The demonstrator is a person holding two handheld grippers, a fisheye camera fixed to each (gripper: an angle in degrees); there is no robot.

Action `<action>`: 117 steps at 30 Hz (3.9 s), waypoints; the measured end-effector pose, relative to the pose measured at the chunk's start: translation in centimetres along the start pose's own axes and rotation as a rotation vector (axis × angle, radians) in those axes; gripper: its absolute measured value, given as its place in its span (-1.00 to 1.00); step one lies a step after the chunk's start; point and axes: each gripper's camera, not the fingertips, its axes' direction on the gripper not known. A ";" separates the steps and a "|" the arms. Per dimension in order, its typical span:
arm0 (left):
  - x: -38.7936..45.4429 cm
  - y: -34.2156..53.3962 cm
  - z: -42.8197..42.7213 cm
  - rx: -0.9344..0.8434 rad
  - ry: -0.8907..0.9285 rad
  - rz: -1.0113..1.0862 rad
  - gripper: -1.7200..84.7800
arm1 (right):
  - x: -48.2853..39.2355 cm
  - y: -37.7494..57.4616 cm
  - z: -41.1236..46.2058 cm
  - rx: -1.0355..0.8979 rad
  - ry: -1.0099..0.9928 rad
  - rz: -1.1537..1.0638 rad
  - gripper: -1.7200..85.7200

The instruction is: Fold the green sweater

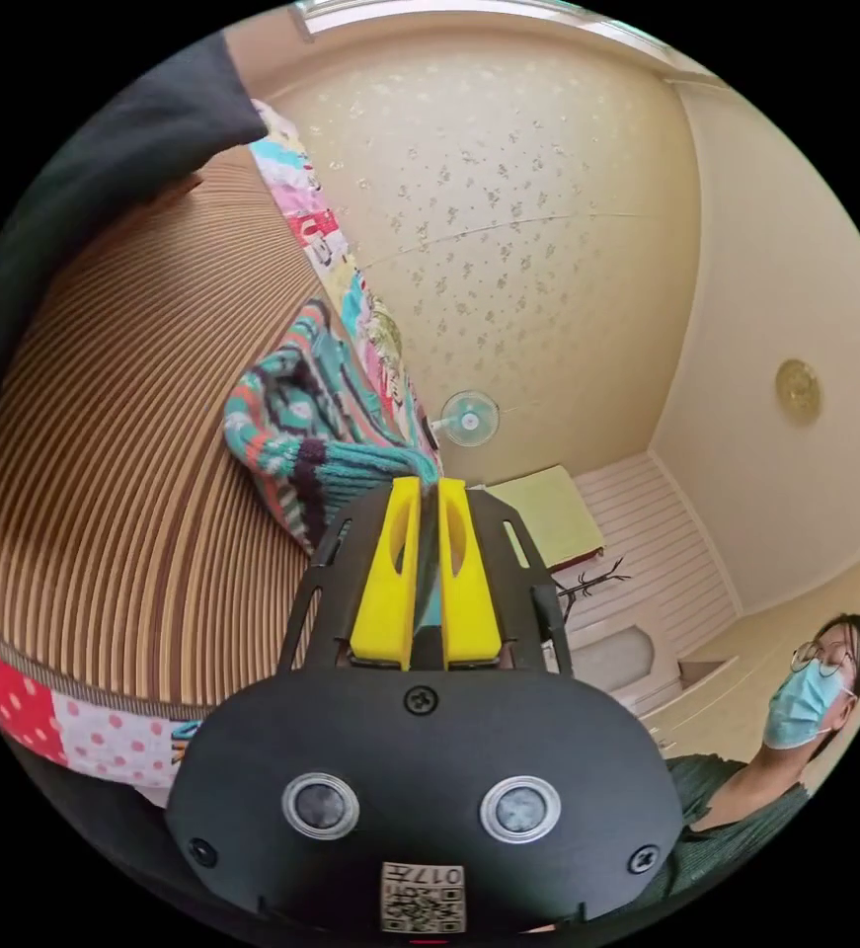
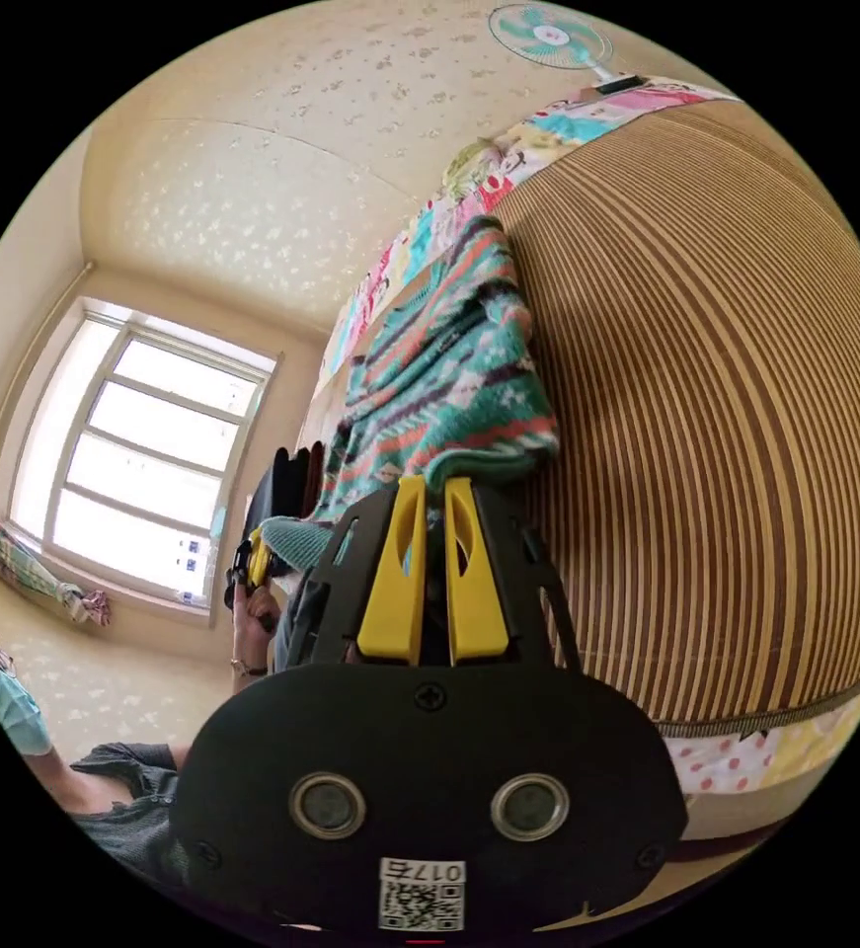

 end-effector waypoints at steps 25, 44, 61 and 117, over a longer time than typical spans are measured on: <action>4.9 -1.7 -2.2 0.189 0.052 -0.039 -0.87 | -7.3 -4.0 -6.5 0.285 -0.243 0.089 -0.89; -1.5 -8.3 24.3 -0.254 -0.838 0.306 -0.79 | -11.0 -11.8 26.9 0.108 0.768 -0.261 -0.91; -6.3 6.3 8.1 0.303 -0.352 -0.157 -0.59 | -9.9 -12.0 25.0 0.122 0.254 -0.197 -0.95; -2.1 4.7 27.1 -0.306 -0.153 0.482 -0.76 | 9.6 -19.4 20.5 -0.186 -0.237 0.067 -0.70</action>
